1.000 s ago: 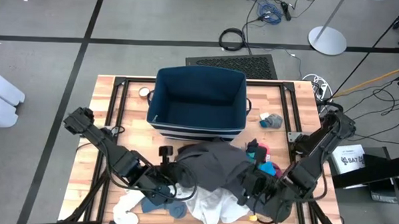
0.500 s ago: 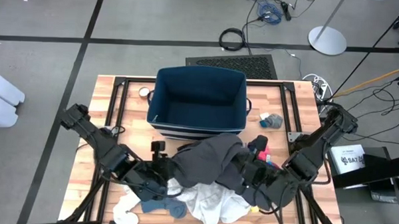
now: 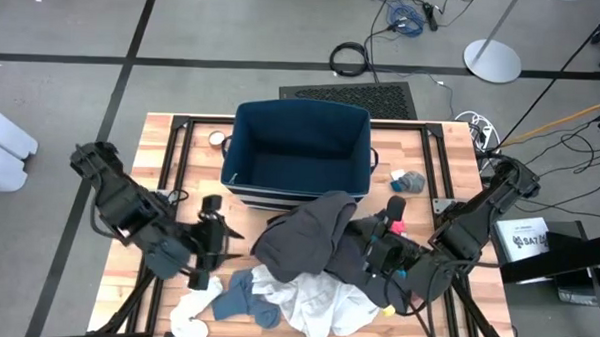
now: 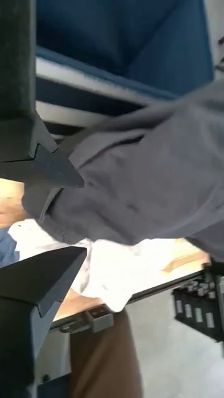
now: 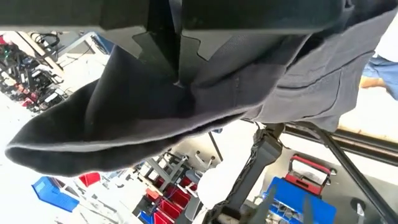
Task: Sort clothes
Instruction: Put the gray short into the white and blue laundry organizer
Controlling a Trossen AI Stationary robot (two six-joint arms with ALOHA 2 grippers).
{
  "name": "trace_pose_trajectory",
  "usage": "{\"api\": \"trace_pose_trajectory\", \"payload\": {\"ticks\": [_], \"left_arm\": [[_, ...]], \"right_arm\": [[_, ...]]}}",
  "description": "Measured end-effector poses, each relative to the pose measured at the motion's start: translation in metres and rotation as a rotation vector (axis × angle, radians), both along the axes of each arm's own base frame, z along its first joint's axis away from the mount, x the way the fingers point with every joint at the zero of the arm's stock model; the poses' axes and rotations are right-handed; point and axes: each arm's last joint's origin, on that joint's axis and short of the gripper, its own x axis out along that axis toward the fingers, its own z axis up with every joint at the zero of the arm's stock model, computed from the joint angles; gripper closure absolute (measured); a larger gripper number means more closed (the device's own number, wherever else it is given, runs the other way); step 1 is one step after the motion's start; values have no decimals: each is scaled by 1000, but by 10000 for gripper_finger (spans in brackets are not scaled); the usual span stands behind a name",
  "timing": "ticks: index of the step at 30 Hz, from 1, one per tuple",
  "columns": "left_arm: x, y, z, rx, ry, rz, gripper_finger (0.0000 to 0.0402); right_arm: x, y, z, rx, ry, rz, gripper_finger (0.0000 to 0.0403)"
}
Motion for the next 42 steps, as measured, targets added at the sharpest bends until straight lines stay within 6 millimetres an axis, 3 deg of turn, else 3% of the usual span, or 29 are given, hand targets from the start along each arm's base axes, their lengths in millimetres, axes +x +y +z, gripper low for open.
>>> {"api": "trace_pose_trajectory", "payload": {"ticks": [9, 18, 23, 34, 37, 42], "left_arm": [[-11, 15, 11, 64, -97, 113, 226], [3, 18, -18, 120, -19, 177, 226], [14, 22, -45, 117, 50, 211, 226], [34, 15, -109, 88, 68, 170, 226], [37, 16, -120, 86, 58, 179, 226], [40, 13, -131, 80, 25, 163, 226]], "right_arm": [[1, 1, 16, -84, -36, 27, 403], [3, -5, 52, -220, -162, 57, 403], [1, -35, 86, -228, -270, 43, 402], [-15, -134, 175, -72, -678, 185, 402], [-17, -150, 173, 79, -609, 265, 402], [-4, -150, 116, 401, -89, 336, 402]]}}
